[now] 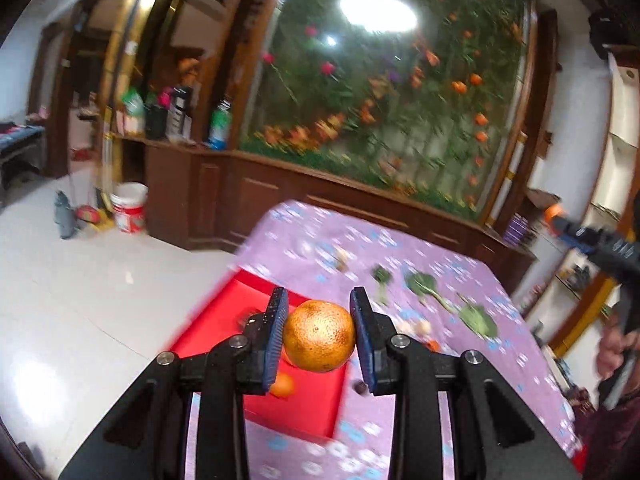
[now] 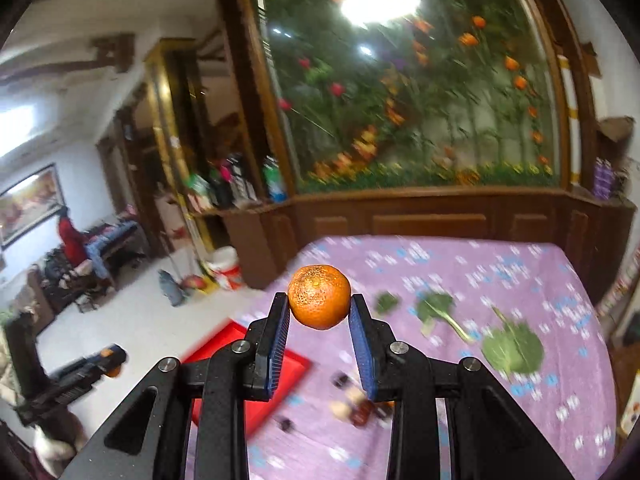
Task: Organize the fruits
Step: 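Lower both oranges into the red tray and open both grippers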
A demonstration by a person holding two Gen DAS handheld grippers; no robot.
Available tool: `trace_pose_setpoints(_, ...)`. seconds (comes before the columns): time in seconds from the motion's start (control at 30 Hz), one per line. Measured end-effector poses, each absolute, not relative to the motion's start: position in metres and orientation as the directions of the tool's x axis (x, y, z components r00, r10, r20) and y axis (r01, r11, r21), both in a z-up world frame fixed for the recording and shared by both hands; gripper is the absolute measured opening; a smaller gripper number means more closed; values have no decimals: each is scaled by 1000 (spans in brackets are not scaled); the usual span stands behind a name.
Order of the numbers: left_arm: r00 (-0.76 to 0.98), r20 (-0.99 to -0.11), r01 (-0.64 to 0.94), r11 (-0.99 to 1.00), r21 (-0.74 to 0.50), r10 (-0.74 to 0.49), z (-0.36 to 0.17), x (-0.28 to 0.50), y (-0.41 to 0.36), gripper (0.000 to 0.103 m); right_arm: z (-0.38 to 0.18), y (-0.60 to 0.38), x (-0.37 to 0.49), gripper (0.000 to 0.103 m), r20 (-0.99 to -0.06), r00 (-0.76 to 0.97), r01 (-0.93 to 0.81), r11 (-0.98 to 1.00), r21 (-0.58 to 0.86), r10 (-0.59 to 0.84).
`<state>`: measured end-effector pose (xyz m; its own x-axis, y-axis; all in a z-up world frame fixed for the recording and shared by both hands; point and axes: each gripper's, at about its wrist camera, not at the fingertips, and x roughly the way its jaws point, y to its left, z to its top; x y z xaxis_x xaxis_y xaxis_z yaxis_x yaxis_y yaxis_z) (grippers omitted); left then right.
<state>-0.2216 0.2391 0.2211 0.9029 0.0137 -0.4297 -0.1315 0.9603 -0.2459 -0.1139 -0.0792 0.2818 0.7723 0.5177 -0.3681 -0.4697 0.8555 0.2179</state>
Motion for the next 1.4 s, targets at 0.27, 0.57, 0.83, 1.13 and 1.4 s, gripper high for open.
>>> trace_pose_setpoints(0.27,844,-533,-237,930,-282,53,174,-182,288,31,298,2,-89,33,-376,691,-582,784,216,617)
trace_pose_setpoints(0.57,749,-662,-276,915,-293,14,104,-136,304,31,170,65,-35,33,-594,520,-564,769,301,613)
trace_pose_setpoints(0.83,689,-725,-295,918,-265,12,70,-106,303,31,105,92,-26,33,-685,415,-582,753,306,599)
trace_pose_setpoints(1.13,645,-764,-308,925,-221,32,47,-78,297,31,49,136,-35,34,-768,352,-641,736,218,534)
trace_pose_setpoints(1.4,631,-772,-325,930,-173,77,40,-73,293,31,35,147,-35,34,-781,356,-658,731,180,513)
